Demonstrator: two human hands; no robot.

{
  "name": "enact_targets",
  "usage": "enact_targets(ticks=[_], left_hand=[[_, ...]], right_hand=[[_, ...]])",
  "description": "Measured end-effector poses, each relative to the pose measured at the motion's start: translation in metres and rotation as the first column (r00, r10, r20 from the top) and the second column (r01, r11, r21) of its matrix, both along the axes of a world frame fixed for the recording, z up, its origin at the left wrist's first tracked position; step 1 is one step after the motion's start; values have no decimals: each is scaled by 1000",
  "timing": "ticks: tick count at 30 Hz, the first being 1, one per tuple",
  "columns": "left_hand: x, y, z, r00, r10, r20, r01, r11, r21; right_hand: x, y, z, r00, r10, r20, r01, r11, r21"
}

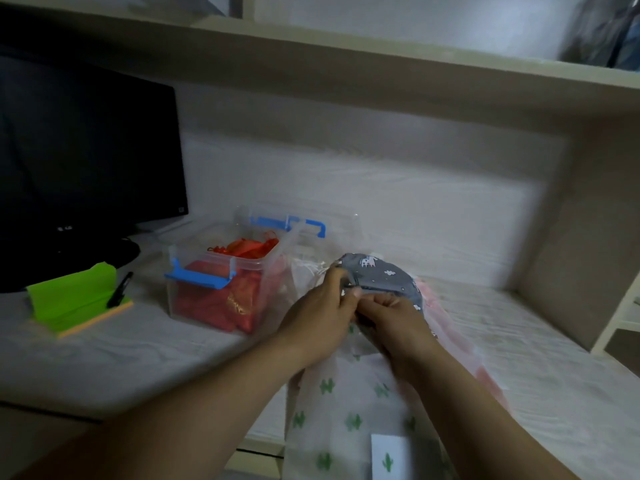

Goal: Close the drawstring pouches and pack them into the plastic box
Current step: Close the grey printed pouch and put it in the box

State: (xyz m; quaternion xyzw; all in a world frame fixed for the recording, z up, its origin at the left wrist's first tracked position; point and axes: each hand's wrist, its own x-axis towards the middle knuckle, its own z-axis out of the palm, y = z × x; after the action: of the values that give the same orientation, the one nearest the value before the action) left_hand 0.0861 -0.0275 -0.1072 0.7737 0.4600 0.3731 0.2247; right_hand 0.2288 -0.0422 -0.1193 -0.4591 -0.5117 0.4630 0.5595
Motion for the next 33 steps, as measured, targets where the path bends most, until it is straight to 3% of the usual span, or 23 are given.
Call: enact_targets(ticks=[3,6,9,13,18,24,33], left_hand=[[-12,-2,-14,984,107,-144,-89,987,131],[-22,2,-23,975,116,-191,-70,970,232],[-24,6,-19,975,110,-194,-69,976,209],[-20,14,-3,999,-39,-14,37,992,-124],[-18,14,7,958,-101,268,203,900,-386],[-17,25,5,952,-158,261,248,900,-358],[-15,33,-22,901,-244,359,320,932,-169]], right_hand=[[-1,-1,-4,997,-24,-68,24,1000,6],[4,-1,-11,992,-39,-121,42,999,16],[3,-2,-13,990,-55,-131,59,998,23],[1,-1,-13,987,-60,-149,64,998,18],[5,-2,-16,989,-47,-143,53,998,44],[4,-3,-15,993,-67,-101,74,995,68],[6,-3,-14,985,-88,-147,93,995,24]])
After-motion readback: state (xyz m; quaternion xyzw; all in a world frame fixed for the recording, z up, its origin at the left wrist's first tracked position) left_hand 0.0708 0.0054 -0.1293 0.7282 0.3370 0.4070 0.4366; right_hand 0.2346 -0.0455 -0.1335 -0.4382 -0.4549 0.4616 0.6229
